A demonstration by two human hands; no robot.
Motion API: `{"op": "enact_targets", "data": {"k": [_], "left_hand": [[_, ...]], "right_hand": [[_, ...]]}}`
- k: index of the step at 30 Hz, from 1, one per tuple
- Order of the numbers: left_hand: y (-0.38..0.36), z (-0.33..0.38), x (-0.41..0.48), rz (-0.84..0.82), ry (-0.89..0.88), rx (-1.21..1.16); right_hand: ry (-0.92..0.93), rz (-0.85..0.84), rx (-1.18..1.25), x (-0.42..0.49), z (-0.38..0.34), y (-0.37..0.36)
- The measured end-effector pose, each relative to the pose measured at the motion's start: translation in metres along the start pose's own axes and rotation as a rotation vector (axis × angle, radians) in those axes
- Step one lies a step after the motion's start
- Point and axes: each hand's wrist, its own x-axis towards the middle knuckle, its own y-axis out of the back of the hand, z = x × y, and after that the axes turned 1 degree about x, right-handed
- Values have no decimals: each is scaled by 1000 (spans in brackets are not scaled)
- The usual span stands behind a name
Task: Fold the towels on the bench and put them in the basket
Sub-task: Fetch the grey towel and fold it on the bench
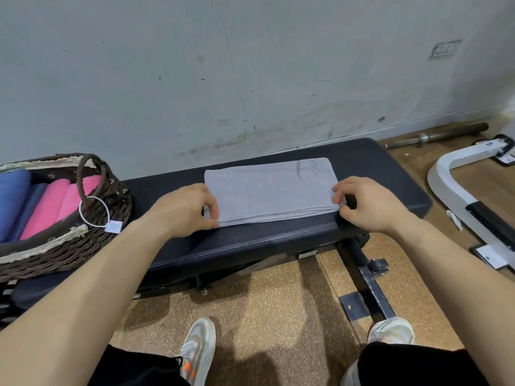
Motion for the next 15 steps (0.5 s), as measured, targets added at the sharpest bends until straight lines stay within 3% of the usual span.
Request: {"op": "enact_targets", "data": {"k": [4, 9, 12, 15], "left_hand": [[10, 17, 13, 79, 58, -8], [-1, 51, 54, 313, 1, -120], [-15, 64, 81, 339, -42, -63], [-31, 67, 98, 253, -36, 58]], "right_hand": [[-20, 63, -187, 13, -22, 4], [24, 176, -62, 45, -56, -15], [43, 128, -22, 68, -73, -33], [48, 1, -46, 85, -83, -50]]}}
